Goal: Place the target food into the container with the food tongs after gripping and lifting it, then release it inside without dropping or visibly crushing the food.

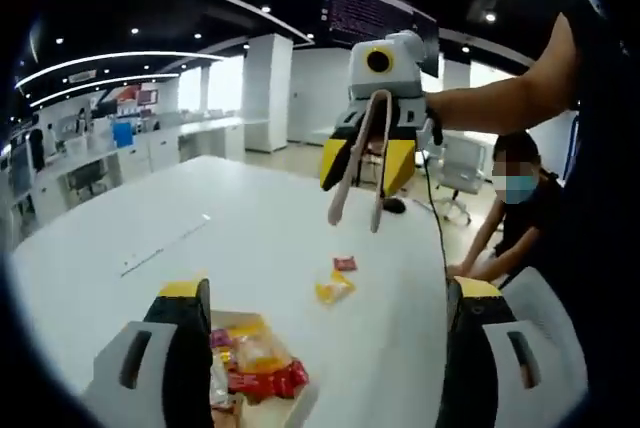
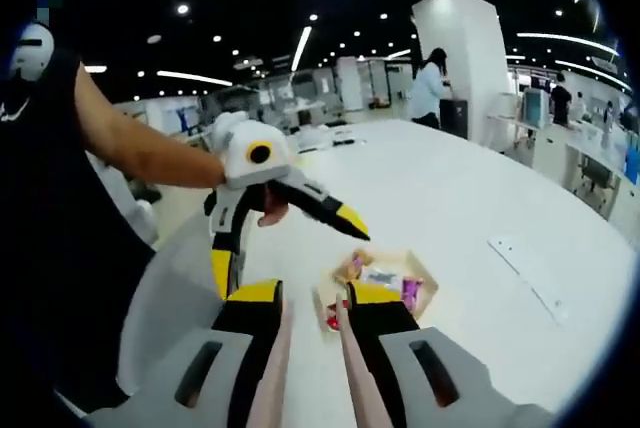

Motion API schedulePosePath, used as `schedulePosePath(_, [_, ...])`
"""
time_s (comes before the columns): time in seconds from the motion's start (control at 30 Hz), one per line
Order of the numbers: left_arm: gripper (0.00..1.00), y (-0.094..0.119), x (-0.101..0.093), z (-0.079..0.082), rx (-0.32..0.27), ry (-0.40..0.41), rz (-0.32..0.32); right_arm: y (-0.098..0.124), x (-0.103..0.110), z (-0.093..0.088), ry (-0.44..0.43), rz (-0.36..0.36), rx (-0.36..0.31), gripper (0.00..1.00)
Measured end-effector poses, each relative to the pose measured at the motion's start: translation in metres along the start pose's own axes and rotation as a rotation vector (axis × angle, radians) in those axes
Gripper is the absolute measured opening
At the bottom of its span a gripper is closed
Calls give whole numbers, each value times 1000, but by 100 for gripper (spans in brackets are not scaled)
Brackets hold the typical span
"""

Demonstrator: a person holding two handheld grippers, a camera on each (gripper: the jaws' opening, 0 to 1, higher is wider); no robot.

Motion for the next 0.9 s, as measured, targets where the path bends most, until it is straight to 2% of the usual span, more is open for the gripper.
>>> schedulePosePath(0.1, [99, 23, 9, -2, -31, 42, 74, 4, -5, -3, 3, -29, 11, 25])
schedulePosePath(0.17, [99, 44, 13, -9, -40, 23, 153, 6, -10, -7, 7, -50, 30, 25])
schedulePosePath(0.23, [99, 57, 11, -17, -23, 22, 185, 9, -13, -12, 22, -72, 52, 25])
schedulePosePath(0.3, [100, 75, 9, -32, -1, 32, 244, 12, -18, -19, 23, -96, 68, 25])
schedulePosePath(0.57, [100, 120, -12, -64, 57, 7, 311, 25, -31, -34, 35, -166, 105, 26])
schedulePosePath(0.63, [100, 131, -19, -73, 69, 27, 322, 28, -33, -38, 38, -181, 125, 26])
schedulePosePath(0.8, [100, 143, -33, -89, 63, 43, 343, 31, -38, -49, 27, -223, 156, 26])
schedulePosePath(0.9, [100, 144, -43, -102, 87, 48, 343, 33, -39, -53, 24, -240, 160, 26])
Point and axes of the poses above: the point that each gripper's makers call its tool centre point, and the gripper's own axes: y roughly backward along the fingers, x roughly to its left, z roughly out of its top, the point moved 9 cm from there along y, roughly backward along the fingers, and after that the axes turned 13 degrees about -y, right-handed, at the moved point
